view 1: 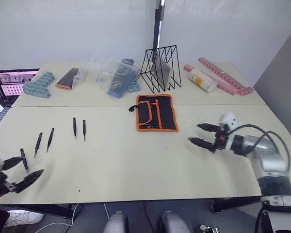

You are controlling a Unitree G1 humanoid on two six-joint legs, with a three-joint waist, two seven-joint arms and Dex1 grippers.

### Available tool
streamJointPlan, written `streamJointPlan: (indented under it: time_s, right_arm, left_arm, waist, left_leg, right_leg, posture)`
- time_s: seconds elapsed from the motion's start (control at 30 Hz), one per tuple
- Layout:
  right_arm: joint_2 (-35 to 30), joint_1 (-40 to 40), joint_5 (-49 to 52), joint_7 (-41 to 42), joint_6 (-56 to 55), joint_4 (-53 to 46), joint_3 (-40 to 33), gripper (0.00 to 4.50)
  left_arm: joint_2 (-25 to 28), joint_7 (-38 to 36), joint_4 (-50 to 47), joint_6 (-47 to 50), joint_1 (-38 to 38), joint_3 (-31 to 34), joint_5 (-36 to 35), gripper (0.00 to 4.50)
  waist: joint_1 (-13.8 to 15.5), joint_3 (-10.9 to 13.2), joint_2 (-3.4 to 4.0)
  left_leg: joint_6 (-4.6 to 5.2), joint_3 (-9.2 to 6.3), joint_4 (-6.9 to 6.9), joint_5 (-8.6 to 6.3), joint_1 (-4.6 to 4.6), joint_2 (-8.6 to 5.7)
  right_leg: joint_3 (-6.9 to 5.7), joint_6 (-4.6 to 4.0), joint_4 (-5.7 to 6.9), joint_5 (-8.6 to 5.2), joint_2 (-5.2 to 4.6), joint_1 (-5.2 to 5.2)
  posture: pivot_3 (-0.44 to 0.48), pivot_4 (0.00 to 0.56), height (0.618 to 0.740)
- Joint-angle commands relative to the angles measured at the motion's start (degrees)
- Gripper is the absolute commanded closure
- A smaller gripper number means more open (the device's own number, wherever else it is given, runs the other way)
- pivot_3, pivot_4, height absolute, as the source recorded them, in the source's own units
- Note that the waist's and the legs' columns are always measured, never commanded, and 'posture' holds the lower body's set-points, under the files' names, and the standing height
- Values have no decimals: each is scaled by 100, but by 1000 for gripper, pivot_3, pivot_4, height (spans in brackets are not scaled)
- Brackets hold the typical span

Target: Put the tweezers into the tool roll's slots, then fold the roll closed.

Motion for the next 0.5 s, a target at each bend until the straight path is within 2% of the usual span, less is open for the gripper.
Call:
streamJointPlan:
  time_s: [0.03,0.17,0.33,0.5]
  right_arm:
    - [234,-265,42,-501,337,-454,56,32]
    - [795,-883,41,-1171,1022,-516,259,32]
    - [1433,-1551,-91,-1840,1688,-166,552,32]
    - [2052,-2145,-295,-2638,1683,900,417,32]
  left_arm:
    - [-206,453,-1040,390,58,-22,-279,0]
    - [-499,994,-2090,865,-15,-349,-540,0]
    - [-712,1500,-2680,1168,-178,-814,-529,0]
    - [-845,1882,-2964,1289,-296,-1339,-317,0]
  waist:
    - [28,0,0]
    - [40,0,0]
    - [28,-1,-1]
    - [38,-1,-1]
  left_leg:
    - [0,0,0,0,0,0]
    - [0,0,5,0,0,-8]
    - [0,-2,3,0,2,-4]
    - [1,-1,1,0,1,-9]
  right_leg:
    - [1,0,-1,0,0,0]
    - [6,1,-2,0,-3,5]
    - [6,-1,2,1,8,3]
    - [7,-3,3,2,5,2]
  posture:
    - [0,150,685]
    - [0,150,685]
    - [0,150,685]
    - [0,150,685]
